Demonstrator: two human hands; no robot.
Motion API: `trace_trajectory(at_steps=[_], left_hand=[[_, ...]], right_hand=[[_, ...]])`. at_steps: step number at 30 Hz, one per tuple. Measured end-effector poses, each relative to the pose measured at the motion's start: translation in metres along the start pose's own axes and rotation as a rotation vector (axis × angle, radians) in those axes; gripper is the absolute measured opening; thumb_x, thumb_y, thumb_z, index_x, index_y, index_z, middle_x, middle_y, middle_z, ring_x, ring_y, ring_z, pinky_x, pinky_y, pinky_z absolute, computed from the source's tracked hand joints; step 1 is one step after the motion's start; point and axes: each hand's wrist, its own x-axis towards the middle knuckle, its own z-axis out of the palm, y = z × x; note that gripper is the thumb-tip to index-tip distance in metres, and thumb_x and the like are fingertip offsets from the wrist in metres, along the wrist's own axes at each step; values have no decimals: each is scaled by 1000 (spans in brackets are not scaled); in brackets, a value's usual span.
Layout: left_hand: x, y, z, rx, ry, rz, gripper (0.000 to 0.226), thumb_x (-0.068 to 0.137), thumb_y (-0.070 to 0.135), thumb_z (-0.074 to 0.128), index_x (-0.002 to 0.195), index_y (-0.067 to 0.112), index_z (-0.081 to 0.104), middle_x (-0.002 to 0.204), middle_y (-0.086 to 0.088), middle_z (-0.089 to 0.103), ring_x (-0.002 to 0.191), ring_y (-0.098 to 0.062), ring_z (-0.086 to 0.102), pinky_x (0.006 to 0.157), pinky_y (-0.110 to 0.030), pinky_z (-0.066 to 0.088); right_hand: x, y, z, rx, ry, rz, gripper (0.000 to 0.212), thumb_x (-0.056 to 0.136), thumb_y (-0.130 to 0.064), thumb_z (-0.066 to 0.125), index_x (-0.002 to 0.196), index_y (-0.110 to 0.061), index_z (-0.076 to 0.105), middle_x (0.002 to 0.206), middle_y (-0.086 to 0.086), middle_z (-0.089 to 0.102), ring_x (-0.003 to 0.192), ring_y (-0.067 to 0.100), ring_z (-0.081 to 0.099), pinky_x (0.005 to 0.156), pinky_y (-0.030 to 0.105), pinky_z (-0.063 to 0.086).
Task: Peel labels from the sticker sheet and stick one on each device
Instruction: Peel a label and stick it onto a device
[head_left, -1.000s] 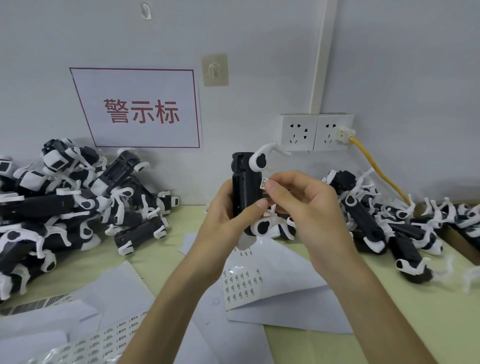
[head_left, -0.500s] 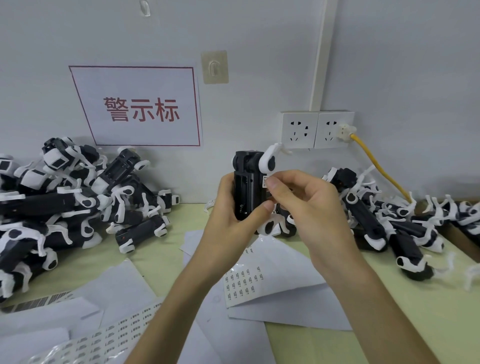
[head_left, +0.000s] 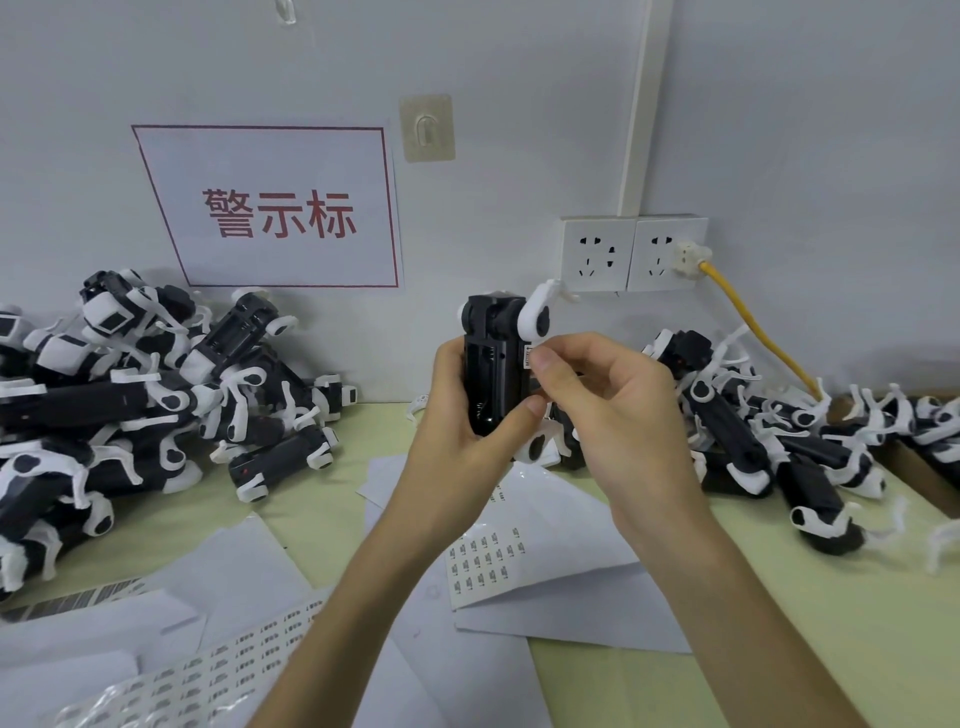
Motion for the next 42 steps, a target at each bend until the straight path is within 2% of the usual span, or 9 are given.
trace_trajectory(at_steps=[3, 7, 13, 19, 26, 30, 33, 38, 42], left_hand=[[1, 0, 1, -7, -1, 7, 36, 90, 20, 66, 121, 20, 48, 88, 18, 62, 82, -4, 62, 74, -28, 55], [1, -3, -1, 13, -8, 12, 33, 98, 8, 66, 123, 19, 47, 88, 21, 62, 84, -2, 62, 75, -25, 54], [0, -1, 0, 7, 1, 8, 34, 91, 22, 67, 119, 24, 48, 87, 20, 61, 80, -4, 60, 74, -29, 54], [0, -3, 1, 45, 3, 30, 34, 98, 8, 66, 123, 22, 46, 86, 22, 62, 79, 0, 62, 72, -22, 53], [0, -1, 4, 58, 28, 48, 35, 92, 21, 65, 121, 24, 45, 84, 16, 61, 75, -11, 62, 69, -30, 51], [0, -1, 5, 77, 39, 58, 36, 93, 19, 65, 121, 22, 44, 84, 9, 63, 74, -17, 62, 68, -36, 51], [-1, -1, 6, 92, 39, 69, 36, 92, 18, 64, 121, 20, 43, 83, 7, 62, 71, -18, 62, 66, -34, 50], [-1, 0, 5, 135, 33, 84, 36, 92, 15, 62, 122, 20, 43, 83, 13, 63, 71, -15, 64, 64, -30, 52], [-1, 2, 3, 120, -11, 64, 36, 93, 15, 62, 123, 18, 43, 82, 10, 62, 68, -18, 63, 64, -33, 50]], right_hand=[[0, 0, 0, 12, 2, 6, 7, 94, -20, 70, 90, -17, 75, 76, -1, 75, 69, 5, 69, 65, 18, 53], [0, 0, 0, 25, -3, 16, 8, 95, -19, 69, 92, -14, 75, 77, 2, 75, 68, 8, 69, 63, 19, 53], [-1, -1, 1, 38, 0, 5, 8, 95, -17, 69, 91, -12, 74, 75, 7, 74, 61, 9, 68, 55, 17, 50], [-2, -1, 2, 45, 14, -23, 8, 95, -15, 69, 90, -12, 73, 71, 3, 73, 57, 9, 67, 53, 16, 50], [-4, 0, 5, 35, 43, -50, 8, 95, -15, 69, 87, -16, 72, 71, 2, 74, 59, 13, 70, 55, 20, 55], [-5, 1, 6, 26, 69, -67, 9, 94, -14, 70, 86, -17, 72, 72, 0, 74, 60, 12, 70, 53, 18, 52], [-5, 1, 7, 31, 80, -73, 8, 94, -14, 71, 86, -14, 71, 71, 1, 74, 58, 11, 68, 52, 17, 51], [-6, 1, 6, 79, 83, -44, 7, 93, -14, 72, 87, -10, 70, 64, 0, 72, 51, 8, 66, 51, 16, 50], [-4, -1, 3, 138, 72, 23, 11, 90, -15, 74, 82, -10, 70, 67, 1, 73, 54, 9, 68, 52, 16, 50]])
